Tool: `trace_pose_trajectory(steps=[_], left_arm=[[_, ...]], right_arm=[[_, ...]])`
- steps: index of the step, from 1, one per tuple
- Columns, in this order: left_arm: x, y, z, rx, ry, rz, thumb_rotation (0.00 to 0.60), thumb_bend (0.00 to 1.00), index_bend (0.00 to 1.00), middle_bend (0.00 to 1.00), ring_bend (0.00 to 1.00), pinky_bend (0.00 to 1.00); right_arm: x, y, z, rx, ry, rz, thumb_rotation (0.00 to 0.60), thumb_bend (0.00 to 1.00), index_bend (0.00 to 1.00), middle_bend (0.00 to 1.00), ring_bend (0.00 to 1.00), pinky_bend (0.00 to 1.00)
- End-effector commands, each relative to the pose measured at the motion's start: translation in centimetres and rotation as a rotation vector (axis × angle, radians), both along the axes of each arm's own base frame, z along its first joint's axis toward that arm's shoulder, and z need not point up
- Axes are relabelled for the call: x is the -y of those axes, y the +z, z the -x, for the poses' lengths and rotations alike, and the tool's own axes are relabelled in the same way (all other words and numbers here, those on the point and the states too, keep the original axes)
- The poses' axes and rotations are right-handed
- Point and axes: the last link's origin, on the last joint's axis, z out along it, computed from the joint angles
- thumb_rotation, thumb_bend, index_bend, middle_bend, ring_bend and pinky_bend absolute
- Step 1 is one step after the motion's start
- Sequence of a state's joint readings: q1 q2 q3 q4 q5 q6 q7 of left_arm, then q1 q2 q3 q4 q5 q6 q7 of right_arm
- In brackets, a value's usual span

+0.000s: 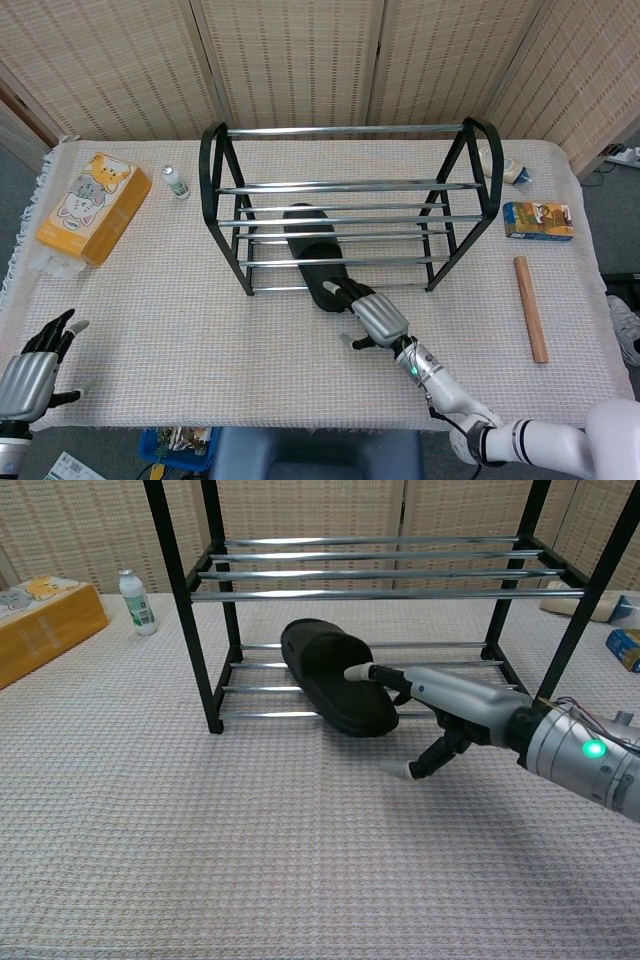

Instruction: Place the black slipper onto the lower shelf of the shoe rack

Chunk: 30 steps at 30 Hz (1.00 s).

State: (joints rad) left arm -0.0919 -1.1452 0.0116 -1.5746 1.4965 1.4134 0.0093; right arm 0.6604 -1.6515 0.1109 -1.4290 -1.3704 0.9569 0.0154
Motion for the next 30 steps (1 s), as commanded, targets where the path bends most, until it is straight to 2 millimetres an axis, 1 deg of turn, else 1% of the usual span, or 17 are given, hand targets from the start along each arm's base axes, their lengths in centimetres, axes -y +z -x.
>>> trace_pose_trajectory(steps=[1,3,6,9,10,16,19,21,24,27,30], left_arm=[[-0.1,0.0,0.0,0.002,-0.001,-0.002,0.600,0.22,0.18,0.06,0.10,0.23],[-0.2,0.0,-0.1,0.006,-0.005,-0.003,0.600,0.22,0.18,0.06,0.10,0.23],[-0.3,0.0,-0.2,0.011,-0.011,-0.010,0.600,0.22,0.18,0.06,0.10,0.23],[-0.4,0.0,-0.1,0.015,-0.005,-0.020,0.600,0.22,0.18,0.06,0.10,0.23],[-0.4,0.0,0.0,0.016,0.003,-0.026,0.600,0.22,0.18,0.06,0.10,0.23],[-0.7,-0.2,0.0,0.015,0.028,-0.041,0.600,0.22,0.17,0.06,0.10,0.23],[-0.7,-0.2,-0.3,0.016,0.031,-0.046,0.600,0.22,0.17,0.06,0.10,0.23],[-0.8,-0.1,-0.6,0.022,0.029,-0.063,0.600,0.22,0.17,0.06,0.10,0.23],[-0.8,0.0,-1.3,0.045,0.016,-0.112,0.600,0.22,0.18,0.06,0.10,0.23],[-0.8,-0.1,-1.6,0.058,0.011,-0.138,0.600,0.22,0.18,0.06,0.10,0.23],[-0.8,0.0,-1.8,0.041,0.008,-0.136,0.600,0.22,0.18,0.06,0.10,0.23]], right_arm=[[-0.8,1.4,0.4,0.005,0.031,0.055,0.600,0.32,0.00,0.02,0.00,0.14],[-1.3,2.5,1.2,-0.012,0.038,0.092,0.600,0.32,0.00,0.02,0.00,0.14],[-2.7,4.8,2.9,-0.068,0.030,0.142,0.600,0.32,0.00,0.02,0.00,0.14],[-4.5,7.4,4.9,-0.130,-0.010,0.197,0.600,0.32,0.00,0.02,0.00,0.14],[-5.5,8.4,5.6,-0.139,-0.041,0.210,0.600,0.32,0.00,0.02,0.00,0.14],[-10.0,11.9,8.6,-0.148,-0.154,0.276,0.600,0.32,0.00,0.02,0.00,0.14],[-11.6,13.5,9.8,-0.172,-0.185,0.358,0.600,0.32,0.00,0.02,0.00,0.14],[-12.3,14.5,10.4,-0.181,-0.205,0.408,0.600,0.31,0.00,0.03,0.00,0.14],[-13.5,16.5,11.7,-0.203,-0.254,0.477,0.600,0.26,0.00,0.04,0.00,0.14],[-14.0,18.0,12.8,-0.223,-0.285,0.533,0.600,0.23,0.00,0.04,0.00,0.14],[-14.5,19.3,13.8,-0.236,-0.311,0.584,0.600,0.22,0.00,0.04,0.00,0.13]])
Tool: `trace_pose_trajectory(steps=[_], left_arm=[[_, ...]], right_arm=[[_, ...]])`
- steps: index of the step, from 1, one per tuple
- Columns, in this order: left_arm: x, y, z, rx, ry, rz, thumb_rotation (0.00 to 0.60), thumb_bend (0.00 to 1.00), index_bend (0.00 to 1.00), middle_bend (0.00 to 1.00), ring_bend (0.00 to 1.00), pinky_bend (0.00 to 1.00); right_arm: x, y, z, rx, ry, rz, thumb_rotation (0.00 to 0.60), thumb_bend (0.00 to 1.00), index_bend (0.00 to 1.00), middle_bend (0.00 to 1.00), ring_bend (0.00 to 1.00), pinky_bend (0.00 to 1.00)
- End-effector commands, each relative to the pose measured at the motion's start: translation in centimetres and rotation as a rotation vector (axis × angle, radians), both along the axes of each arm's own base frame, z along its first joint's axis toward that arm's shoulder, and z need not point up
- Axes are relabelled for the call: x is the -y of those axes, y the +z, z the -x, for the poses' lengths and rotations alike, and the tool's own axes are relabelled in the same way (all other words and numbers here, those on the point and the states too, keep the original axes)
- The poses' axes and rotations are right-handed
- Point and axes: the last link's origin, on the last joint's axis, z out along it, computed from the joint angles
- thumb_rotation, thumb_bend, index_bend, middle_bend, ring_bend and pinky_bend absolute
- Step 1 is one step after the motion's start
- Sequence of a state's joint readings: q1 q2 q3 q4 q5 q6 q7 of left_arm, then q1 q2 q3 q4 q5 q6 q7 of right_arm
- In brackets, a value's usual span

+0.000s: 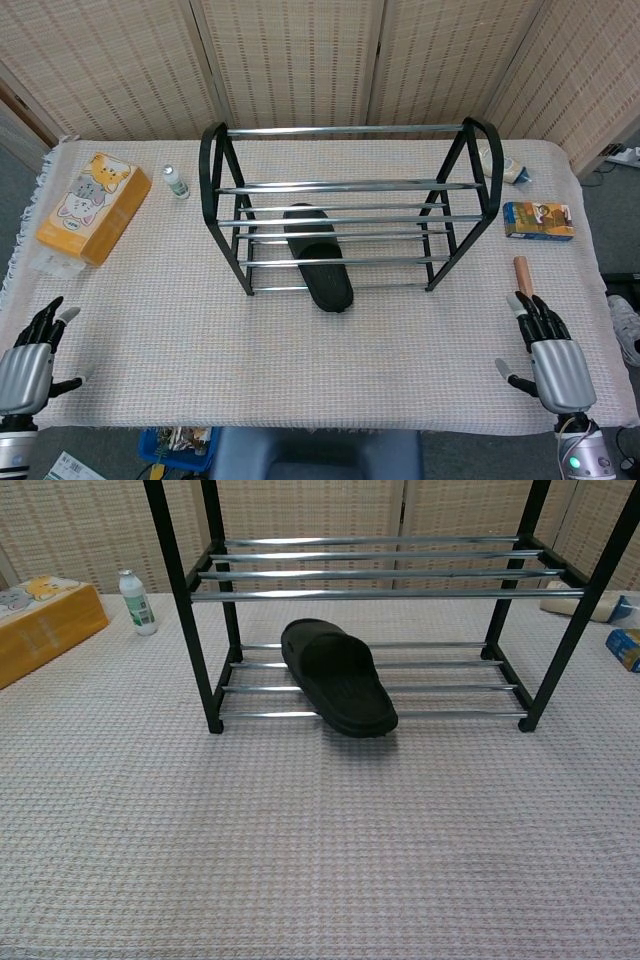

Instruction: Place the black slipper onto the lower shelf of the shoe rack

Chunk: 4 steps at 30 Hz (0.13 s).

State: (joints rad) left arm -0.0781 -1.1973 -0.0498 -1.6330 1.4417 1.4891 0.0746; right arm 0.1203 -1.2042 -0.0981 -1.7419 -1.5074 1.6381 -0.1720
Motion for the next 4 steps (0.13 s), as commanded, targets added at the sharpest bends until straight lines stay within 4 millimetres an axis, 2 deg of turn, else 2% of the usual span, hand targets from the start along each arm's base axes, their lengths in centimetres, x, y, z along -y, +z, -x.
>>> trace_pose_trajectory(steps=[1,4], left_arm=[[0.03,0.17,-0.30,-0.009,-0.001,-0.007,0.600,0.22,0.18,0.06,0.10,0.23],[-0.03,0.18,-0.54,0.007,0.002,-0.027,0.600,0.22,0.18,0.06,0.10,0.23]], right_arm=[[-0.55,1.35,1.12,-0.016,-0.027,0.052,0.600,0.22,0.00,0.04,0.00,0.13],[-1.07,1.99,1.88,-0.010,-0.064,0.082,0.600,0.23,0.00,0.04,0.00,0.12]])
